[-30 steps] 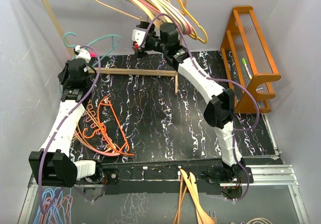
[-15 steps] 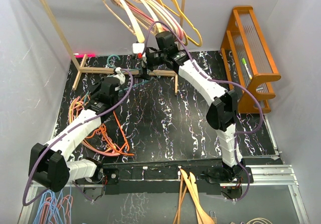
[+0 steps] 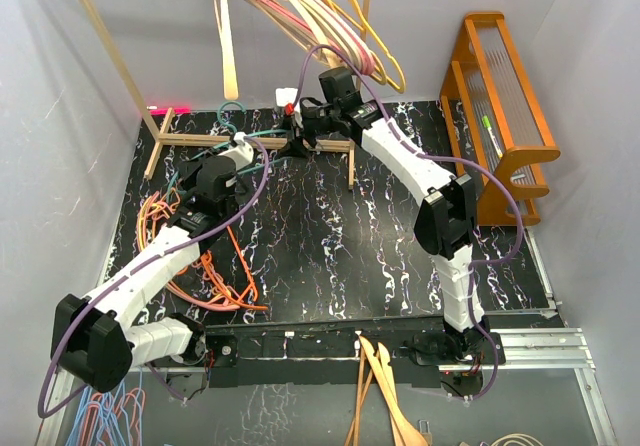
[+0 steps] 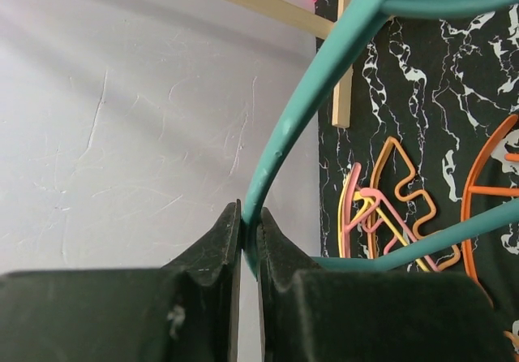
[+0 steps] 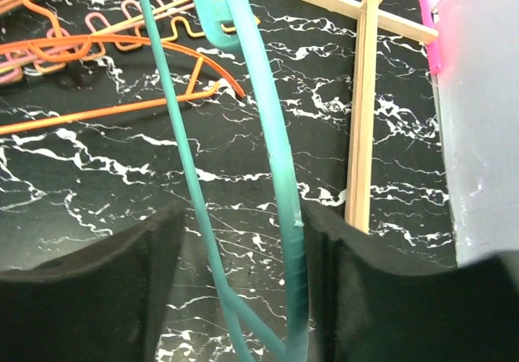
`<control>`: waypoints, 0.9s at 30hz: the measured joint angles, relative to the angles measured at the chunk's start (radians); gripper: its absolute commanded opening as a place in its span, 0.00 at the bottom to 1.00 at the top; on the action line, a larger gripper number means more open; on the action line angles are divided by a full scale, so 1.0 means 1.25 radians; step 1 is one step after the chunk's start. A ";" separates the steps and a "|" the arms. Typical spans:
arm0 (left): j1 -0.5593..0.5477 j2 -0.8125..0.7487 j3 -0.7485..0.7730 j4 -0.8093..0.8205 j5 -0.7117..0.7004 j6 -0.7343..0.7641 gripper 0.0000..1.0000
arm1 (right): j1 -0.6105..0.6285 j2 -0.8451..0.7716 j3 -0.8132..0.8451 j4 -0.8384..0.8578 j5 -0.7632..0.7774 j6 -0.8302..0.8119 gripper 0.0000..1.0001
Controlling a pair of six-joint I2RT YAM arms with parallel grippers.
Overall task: Organize the hangers
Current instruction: Adjust the hanger on the clothesline.
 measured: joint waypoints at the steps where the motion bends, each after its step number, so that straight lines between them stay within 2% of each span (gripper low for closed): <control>1: -0.001 0.000 0.000 0.001 0.002 0.000 0.00 | 0.000 0.000 0.000 0.002 -0.001 0.001 0.23; 2: -0.002 0.000 0.000 0.002 0.004 0.000 0.00 | 0.000 0.000 -0.001 0.006 -0.002 0.002 0.10; 5: -0.006 0.000 0.000 -0.008 0.020 -0.007 0.00 | 0.000 0.000 -0.014 0.029 -0.005 0.012 0.08; 8: -0.004 -0.006 0.004 -0.087 0.093 -0.050 0.28 | -0.016 -0.006 -0.076 0.080 -0.015 0.013 0.08; 10: -0.003 -0.014 0.018 -0.189 0.212 -0.099 0.47 | -0.037 -0.020 -0.153 0.112 -0.047 0.007 0.08; 13: 0.007 -0.034 0.046 -0.283 0.443 -0.162 0.64 | -0.084 -0.028 -0.241 0.113 -0.115 -0.027 0.08; 16: 0.105 -0.091 0.046 -0.308 0.681 -0.232 0.69 | -0.143 -0.031 -0.281 0.065 -0.169 -0.106 0.08; 19: 0.213 -0.111 0.065 -0.314 0.868 -0.296 0.71 | -0.197 -0.066 -0.337 0.009 -0.202 -0.207 0.08; 21: 0.248 -0.069 0.119 -0.331 0.991 -0.335 0.71 | -0.233 -0.108 -0.389 -0.031 -0.217 -0.269 0.08; 25: 0.273 0.100 0.251 -0.371 1.211 -0.396 0.72 | -0.287 -0.209 -0.485 -0.102 -0.242 -0.389 0.08; 26: 0.281 0.151 0.285 -0.390 1.271 -0.411 0.76 | -0.296 -0.230 -0.504 -0.114 -0.246 -0.412 0.08; 27: 0.290 0.198 0.314 -0.405 1.325 -0.425 0.94 | -0.302 -0.246 -0.518 -0.120 -0.251 -0.428 0.08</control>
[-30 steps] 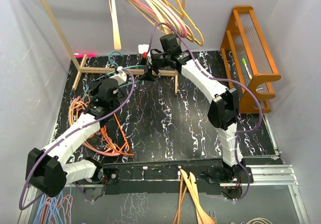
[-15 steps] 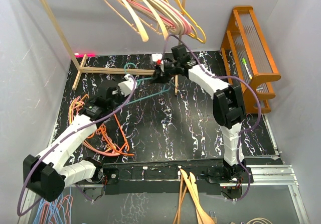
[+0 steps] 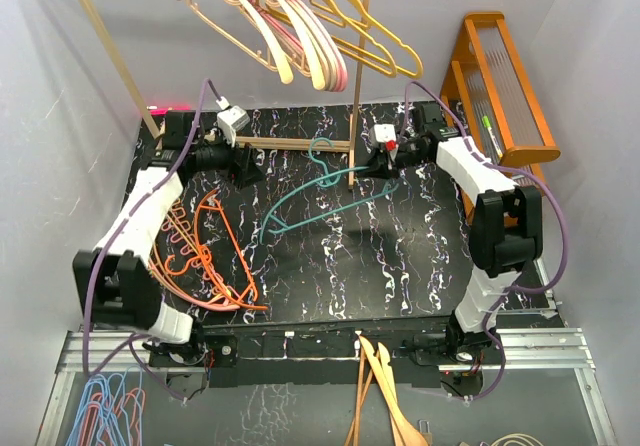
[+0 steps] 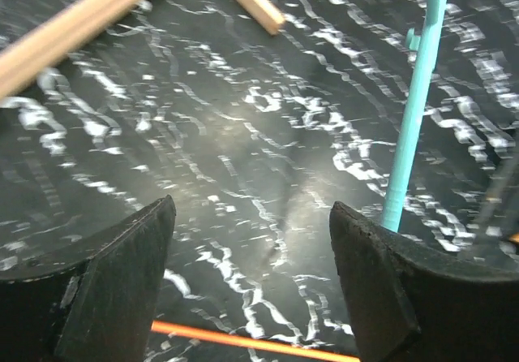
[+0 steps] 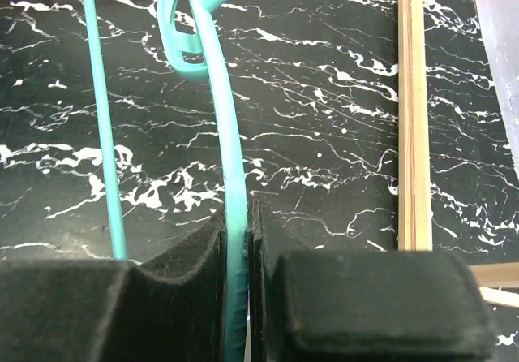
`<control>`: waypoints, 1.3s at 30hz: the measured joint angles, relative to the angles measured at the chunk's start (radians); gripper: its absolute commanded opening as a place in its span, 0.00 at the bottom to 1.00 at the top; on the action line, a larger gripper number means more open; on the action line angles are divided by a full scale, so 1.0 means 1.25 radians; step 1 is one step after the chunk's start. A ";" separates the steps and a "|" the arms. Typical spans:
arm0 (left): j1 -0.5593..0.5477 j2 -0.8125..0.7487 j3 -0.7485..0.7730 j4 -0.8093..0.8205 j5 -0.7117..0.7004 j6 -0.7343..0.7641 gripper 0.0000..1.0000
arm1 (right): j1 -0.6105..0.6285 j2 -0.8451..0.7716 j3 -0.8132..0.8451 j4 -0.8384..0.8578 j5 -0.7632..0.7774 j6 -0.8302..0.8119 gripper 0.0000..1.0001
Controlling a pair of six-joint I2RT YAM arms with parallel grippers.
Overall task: Organize the hangers
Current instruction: Adjust the hanger on the clothesline.
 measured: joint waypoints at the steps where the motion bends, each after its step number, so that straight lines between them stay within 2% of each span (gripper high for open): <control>1: 0.009 0.040 0.024 -0.016 0.047 -0.011 0.97 | -0.008 -0.016 -0.017 -0.006 -0.005 -0.018 0.08; 6: 0.031 0.172 0.075 -0.114 0.216 -0.042 0.97 | -0.034 -0.038 -0.051 -0.024 -0.018 -0.067 0.08; 10: 0.030 0.173 0.045 -0.150 0.288 -0.064 0.97 | -0.042 -0.038 -0.056 -0.027 -0.019 -0.085 0.08; 19: 0.001 0.130 -0.040 -0.131 0.354 -0.105 0.97 | -0.043 0.004 -0.015 -0.016 -0.043 -0.067 0.08; 22: -0.035 0.161 -0.058 -0.128 0.352 -0.105 0.92 | -0.043 0.009 -0.010 -0.008 -0.049 -0.052 0.08; 28: -0.088 0.199 -0.089 -0.101 0.342 -0.127 0.70 | -0.044 0.010 0.000 0.003 -0.056 -0.034 0.08; 32: -0.092 0.199 -0.089 -0.081 0.334 -0.140 0.55 | -0.044 0.011 0.001 0.010 -0.063 -0.020 0.08; 33: -0.092 0.198 -0.090 -0.069 0.332 -0.147 0.44 | -0.043 0.011 0.001 0.016 -0.063 -0.014 0.08; 34: -0.092 0.195 -0.094 -0.053 0.329 -0.156 0.17 | -0.043 0.012 0.001 0.022 -0.063 -0.008 0.08; 35: -0.092 0.188 -0.103 -0.032 0.327 -0.167 0.00 | -0.043 0.013 0.001 0.029 -0.064 -0.001 0.08; 36: -0.092 0.178 -0.114 -0.012 0.326 -0.182 0.00 | -0.043 0.014 0.001 0.034 -0.064 0.005 0.09; 37: -0.092 0.165 -0.128 0.016 0.329 -0.183 0.00 | -0.042 0.016 0.001 0.040 -0.054 0.016 0.18; 39: -0.095 0.133 -0.152 0.059 0.321 -0.207 0.00 | -0.040 0.024 0.001 0.049 -0.047 0.027 0.54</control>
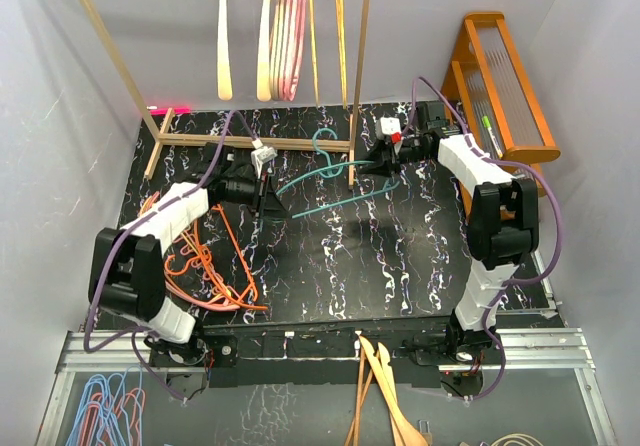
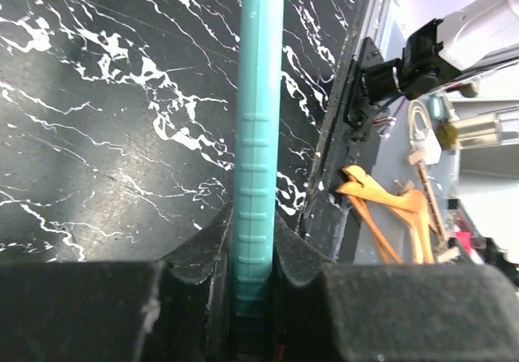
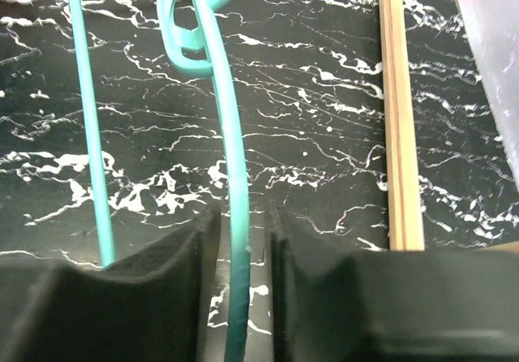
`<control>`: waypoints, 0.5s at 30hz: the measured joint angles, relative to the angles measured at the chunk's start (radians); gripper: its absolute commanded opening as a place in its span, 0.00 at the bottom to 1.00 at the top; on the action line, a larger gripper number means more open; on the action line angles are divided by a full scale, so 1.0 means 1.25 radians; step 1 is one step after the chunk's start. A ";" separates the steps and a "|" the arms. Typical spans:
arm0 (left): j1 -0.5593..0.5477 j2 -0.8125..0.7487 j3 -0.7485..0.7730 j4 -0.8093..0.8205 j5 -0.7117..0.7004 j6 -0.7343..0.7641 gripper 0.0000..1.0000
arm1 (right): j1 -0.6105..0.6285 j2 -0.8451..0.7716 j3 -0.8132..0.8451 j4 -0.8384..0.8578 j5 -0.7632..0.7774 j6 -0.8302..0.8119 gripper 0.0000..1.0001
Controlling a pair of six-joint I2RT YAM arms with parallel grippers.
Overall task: Organize the hangers
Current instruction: Adjust the hanger on the clothesline.
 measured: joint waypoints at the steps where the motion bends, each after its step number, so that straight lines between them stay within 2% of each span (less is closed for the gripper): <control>1: -0.003 -0.023 -0.016 0.021 -0.013 -0.016 0.00 | 0.002 0.005 0.000 0.002 -0.006 0.006 0.88; 2: -0.002 -0.043 -0.027 0.034 -0.024 -0.027 0.00 | 0.002 0.009 0.001 0.002 -0.008 0.020 0.97; 3: -0.002 -0.060 -0.034 0.038 -0.040 -0.035 0.00 | 0.003 0.012 0.002 0.005 -0.011 0.027 0.98; 7: -0.001 -0.110 -0.040 0.016 -0.145 -0.042 0.00 | 0.008 0.017 0.007 0.034 -0.010 0.056 0.98; 10: -0.001 -0.162 -0.049 -0.027 -0.281 -0.046 0.00 | 0.010 0.006 -0.002 0.101 0.019 0.118 0.98; 15: -0.001 -0.302 -0.068 -0.098 -0.532 -0.065 0.00 | 0.001 -0.034 -0.005 0.128 0.039 0.176 0.98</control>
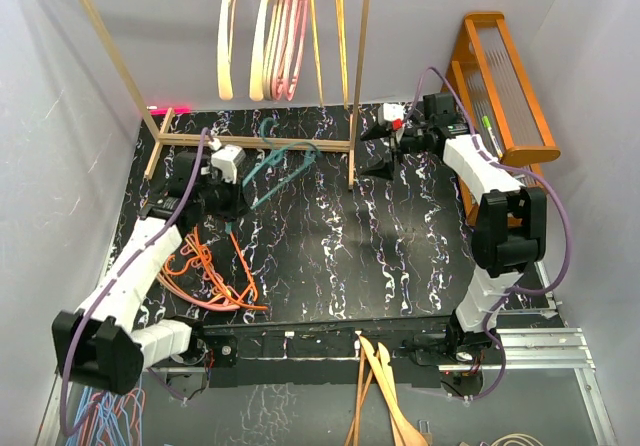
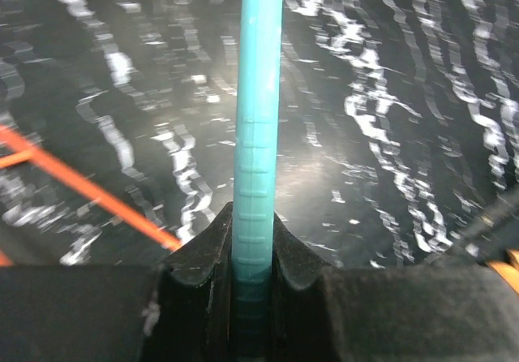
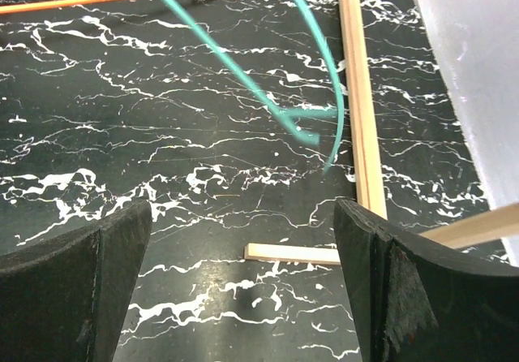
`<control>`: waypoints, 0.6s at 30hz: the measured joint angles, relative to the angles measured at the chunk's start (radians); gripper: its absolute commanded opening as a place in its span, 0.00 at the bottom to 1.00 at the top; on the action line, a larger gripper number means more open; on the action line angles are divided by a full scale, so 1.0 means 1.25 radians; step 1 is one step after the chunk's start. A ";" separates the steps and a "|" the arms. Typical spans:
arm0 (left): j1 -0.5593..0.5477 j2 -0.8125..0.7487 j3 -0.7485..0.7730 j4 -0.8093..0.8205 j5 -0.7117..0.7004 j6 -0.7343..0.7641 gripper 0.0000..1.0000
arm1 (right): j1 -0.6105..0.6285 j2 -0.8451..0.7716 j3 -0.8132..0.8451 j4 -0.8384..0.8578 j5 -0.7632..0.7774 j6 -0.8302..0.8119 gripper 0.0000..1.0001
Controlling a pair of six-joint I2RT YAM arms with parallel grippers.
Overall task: Organize the hangers
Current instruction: Adjust the hanger on the clothesline, then place the hanger at the clothesline.
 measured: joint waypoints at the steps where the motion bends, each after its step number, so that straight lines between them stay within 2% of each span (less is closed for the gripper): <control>1: 0.000 -0.027 -0.002 -0.014 -0.053 -0.004 0.00 | -0.006 -0.012 0.000 0.001 0.000 0.010 0.98; 5: 0.000 -0.125 -0.031 -0.019 -0.253 -0.031 0.00 | -0.022 -0.038 0.000 -0.004 0.000 0.026 0.98; 11: 0.001 -0.256 -0.049 -0.022 -0.477 -0.063 0.00 | -0.032 -0.065 0.000 -0.046 0.003 0.029 0.98; 15: 0.004 -0.246 0.004 -0.030 -0.582 -0.038 0.00 | -0.032 -0.083 0.000 -0.093 -0.001 0.003 0.98; 18: 0.035 -0.170 0.111 -0.049 -0.591 -0.011 0.00 | -0.031 -0.089 0.000 -0.114 -0.004 -0.010 0.98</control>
